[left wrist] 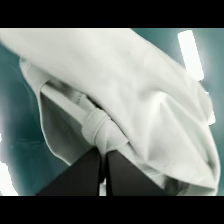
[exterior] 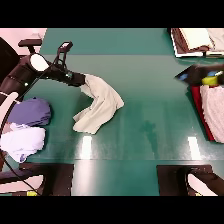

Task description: Fold the shirts.

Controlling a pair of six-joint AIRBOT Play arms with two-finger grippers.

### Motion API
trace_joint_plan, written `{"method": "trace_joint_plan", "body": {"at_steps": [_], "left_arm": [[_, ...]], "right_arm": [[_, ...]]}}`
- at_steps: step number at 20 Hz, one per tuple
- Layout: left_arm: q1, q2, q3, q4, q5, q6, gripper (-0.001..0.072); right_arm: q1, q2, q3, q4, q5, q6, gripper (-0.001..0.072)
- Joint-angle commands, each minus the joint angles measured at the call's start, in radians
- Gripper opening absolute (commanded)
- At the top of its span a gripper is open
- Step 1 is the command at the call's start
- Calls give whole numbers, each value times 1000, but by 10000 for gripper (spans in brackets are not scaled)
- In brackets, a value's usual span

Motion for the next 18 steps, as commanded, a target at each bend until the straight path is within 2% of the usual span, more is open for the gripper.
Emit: {"method": "trace_joint_plan", "body": {"at_steps": [1, 5, 9, 12, 16, 17, 18], "left_arm": [[8, 19, -9, 93, -12, -2, 26], [8, 13, -56, 155, -37, -2, 27], [9, 10, -117, 229, -40, -2, 27], [9, 9, -125, 251, -35, -2, 27], [8, 8, -125, 260, -13, -2, 27], [9, 6, -125, 260, -3, -2, 27], [8, 0, -125, 260, 1, -2, 27]], "right_arm": [[79, -106, -216, 145, -112, 12, 456], [292, -336, -246, 276, -285, -35, 451], [420, -566, -86, 302, -373, -34, 448], [443, -692, 44, 301, -390, -32, 447], [443, -821, 195, 299, -338, -24, 427], [443, -842, 228, 299, -338, -25, 375], [443, -856, 257, 293, -341, -25, 214]]}}
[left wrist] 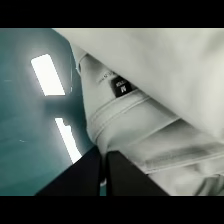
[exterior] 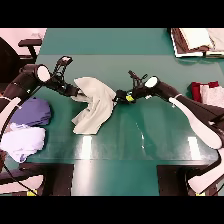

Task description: Fold the shirts.

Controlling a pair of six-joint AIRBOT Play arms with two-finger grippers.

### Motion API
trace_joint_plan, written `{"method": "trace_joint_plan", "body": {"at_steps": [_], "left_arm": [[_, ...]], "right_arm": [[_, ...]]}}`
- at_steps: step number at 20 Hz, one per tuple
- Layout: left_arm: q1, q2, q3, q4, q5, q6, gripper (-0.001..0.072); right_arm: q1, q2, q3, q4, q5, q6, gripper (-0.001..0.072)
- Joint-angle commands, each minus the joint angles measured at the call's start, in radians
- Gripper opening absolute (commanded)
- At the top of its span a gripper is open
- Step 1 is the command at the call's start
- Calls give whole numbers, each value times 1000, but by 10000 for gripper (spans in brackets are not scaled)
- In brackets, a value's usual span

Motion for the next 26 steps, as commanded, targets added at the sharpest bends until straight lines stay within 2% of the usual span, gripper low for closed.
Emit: {"method": "trace_joint_plan", "body": {"at_steps": [1, 3, 6, 8, 13, 18, 22, 26], "left_arm": [[1, -15, -2, 11, 16, 1, 27], [1, -21, -2, 63, 20, -19, 26], [1, 22, 6, 309, 62, -209, 26], [1, 96, 6, 375, 111, -261, 26], [1, 366, 8, 367, 259, -261, 26], [1, 610, 50, 367, 288, -261, 26], [1, 710, 172, 334, 291, -261, 26], [1, 734, 312, 253, 289, -255, 27]], "right_arm": [[6, -74, 115, -23, 6, 4, 8], [-6, -56, 164, -130, 27, 5, 14], [-64, 46, 241, -378, 109, 51, 13], [-120, 144, 294, -491, 162, 54, 14], [-221, 380, 438, -535, 245, 20, 13], [-232, 580, 492, -561, 305, -7, 14], [-233, 718, 491, -606, 337, -7, 14], [-233, 820, 491, -642, 321, -7, 13]]}}
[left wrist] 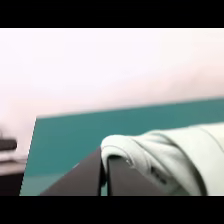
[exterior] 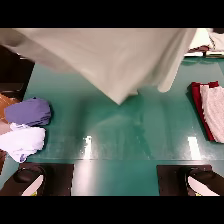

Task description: Fold the shirts.

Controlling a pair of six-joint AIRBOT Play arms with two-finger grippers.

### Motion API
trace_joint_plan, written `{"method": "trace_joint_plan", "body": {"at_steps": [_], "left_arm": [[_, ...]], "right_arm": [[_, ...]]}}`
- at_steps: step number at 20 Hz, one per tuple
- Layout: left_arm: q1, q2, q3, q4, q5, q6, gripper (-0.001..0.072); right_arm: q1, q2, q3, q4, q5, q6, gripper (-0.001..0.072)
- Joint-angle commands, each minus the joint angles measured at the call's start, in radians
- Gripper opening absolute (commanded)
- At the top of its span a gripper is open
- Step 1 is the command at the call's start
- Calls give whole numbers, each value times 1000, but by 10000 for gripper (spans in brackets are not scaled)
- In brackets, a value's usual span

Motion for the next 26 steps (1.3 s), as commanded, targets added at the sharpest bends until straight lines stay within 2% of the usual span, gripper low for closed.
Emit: {"method": "trace_joint_plan", "body": {"at_steps": [1, 5, 7, 11, 13, 15, 18, 21, 24, 25, 26], "left_arm": [[1, 31, 124, -81, 0, 6, 27], [1, 31, 219, -189, -14, 6, 26], [1, 28, 220, -219, -41, 6, 26], [1, -105, 206, -171, -330, 6, 27], [1, -209, 153, -159, -414, 29, 27], [1, -328, 57, -160, -389, 32, 27], [1, -538, -50, -160, -262, 33, 27], [1, -729, -51, -147, -114, 33, 27], [1, -816, -51, -140, -48, 32, 29], [1, -824, -51, -140, -47, 32, 122], [1, -824, -51, -140, -47, 31, 410]], "right_arm": [[-1, 95, 3, -39, -20, -2, 13], [-1, 133, 3, -55, -111, 5, 13], [-2, 92, 47, -64, -100, 21, 13], [-2, -148, 203, -61, 68, 97, 13], [-2, -274, 196, -52, 121, 100, 13], [-2, -386, 130, -53, 136, 114, 13], [-14, -543, 66, -54, 98, 109, 14], [-18, -663, 64, -52, 32, 94, 15], [-18, -726, 65, -51, -10, 94, 16], [-18, -738, 66, -52, -11, 94, 22], [-19, -747, 66, -51, -11, 94, 140]]}}
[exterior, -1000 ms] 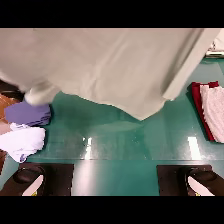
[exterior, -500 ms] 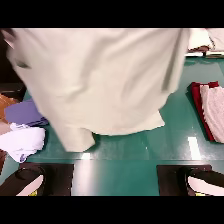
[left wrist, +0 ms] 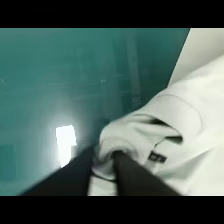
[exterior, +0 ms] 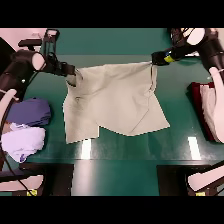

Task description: Fold the shirts.

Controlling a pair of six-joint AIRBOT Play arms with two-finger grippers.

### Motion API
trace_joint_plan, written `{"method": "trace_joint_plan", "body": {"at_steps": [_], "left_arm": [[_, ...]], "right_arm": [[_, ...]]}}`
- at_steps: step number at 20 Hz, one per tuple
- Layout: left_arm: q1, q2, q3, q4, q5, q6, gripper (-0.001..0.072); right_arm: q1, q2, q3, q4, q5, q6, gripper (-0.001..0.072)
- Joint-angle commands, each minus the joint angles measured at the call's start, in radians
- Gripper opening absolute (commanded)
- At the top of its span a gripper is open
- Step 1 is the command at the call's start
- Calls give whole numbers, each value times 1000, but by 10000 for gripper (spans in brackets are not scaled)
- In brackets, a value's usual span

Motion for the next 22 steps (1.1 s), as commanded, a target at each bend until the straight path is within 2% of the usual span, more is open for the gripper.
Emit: {"method": "trace_joint_plan", "body": {"at_steps": [1, 2, 5, 8, 10, 12, 13, 14, 15, 18, 22], "left_arm": [[1, -62, -3, 4, 46, -3, 529], [2, -60, 5, 5, 26, -3, 532], [59, -27, 63, 6, -129, 2, 532], [185, 33, 51, -15, -278, 39, 530], [266, 42, -9, -122, -358, 104, 531], [325, 40, -126, -315, -359, 179, 531], [336, 40, -183, -371, -346, 202, 532], [341, 40, -234, -382, -330, 204, 532], [341, 40, -287, -382, -308, 204, 532], [341, 40, -400, -426, -256, 209, 532], [341, 40, -425, -464, -240, 214, 531]], "right_arm": [[-2, -60, -2, 2, -26, -2, 305], [-3, -60, -2, 2, -28, -2, 339], [-27, -27, -1, 34, 47, -25, 339], [-96, 39, -44, 278, 208, -154, 339], [-134, 114, -155, 411, 216, -177, 339], [-148, 190, -277, 447, 191, -179, 342], [-148, 225, -333, 446, 175, -180, 371], [-148, 261, -390, 446, 155, -181, 455], [-148, 288, -432, 447, 144, -181, 467], [-148, 358, -534, 447, 125, -181, 467], [-148, 402, -579, 446, 106, -181, 466]]}}
